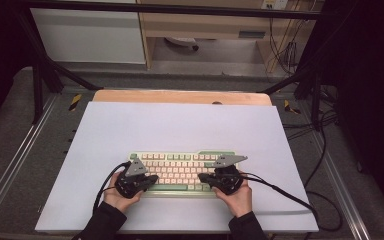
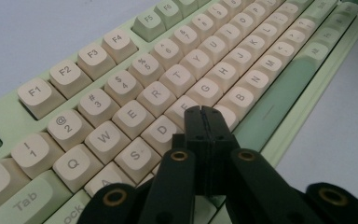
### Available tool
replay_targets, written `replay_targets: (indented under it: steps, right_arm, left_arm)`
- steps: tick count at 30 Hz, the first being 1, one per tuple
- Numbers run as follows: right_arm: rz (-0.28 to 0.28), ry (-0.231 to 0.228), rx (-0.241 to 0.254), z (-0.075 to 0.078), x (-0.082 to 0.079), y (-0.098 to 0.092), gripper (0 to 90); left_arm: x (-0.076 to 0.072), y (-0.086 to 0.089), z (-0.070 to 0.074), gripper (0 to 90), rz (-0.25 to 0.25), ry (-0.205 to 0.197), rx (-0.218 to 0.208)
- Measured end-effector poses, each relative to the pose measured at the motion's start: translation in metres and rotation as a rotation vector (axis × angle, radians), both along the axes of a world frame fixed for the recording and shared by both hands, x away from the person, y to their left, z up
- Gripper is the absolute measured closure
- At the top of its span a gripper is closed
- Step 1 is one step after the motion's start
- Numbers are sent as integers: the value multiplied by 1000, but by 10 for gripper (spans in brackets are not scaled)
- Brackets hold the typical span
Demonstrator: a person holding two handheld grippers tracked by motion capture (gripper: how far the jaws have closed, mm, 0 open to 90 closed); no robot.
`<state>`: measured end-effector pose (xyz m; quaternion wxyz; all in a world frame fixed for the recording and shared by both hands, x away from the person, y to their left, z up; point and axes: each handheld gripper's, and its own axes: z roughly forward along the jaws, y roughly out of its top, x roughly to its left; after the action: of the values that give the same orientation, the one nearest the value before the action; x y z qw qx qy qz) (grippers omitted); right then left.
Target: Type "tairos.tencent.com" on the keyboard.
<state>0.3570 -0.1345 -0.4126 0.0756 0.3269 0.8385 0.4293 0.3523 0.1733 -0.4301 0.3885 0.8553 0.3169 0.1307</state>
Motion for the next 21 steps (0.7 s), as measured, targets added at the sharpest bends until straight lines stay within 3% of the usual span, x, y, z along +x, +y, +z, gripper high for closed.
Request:
replay_targets:
  steps: [21]
  right_arm:
    - [-2, 3, 0, -2, 0, -1, 900]
  left_arm:
    - [-2, 10, 14, 899, 14, -21, -29]
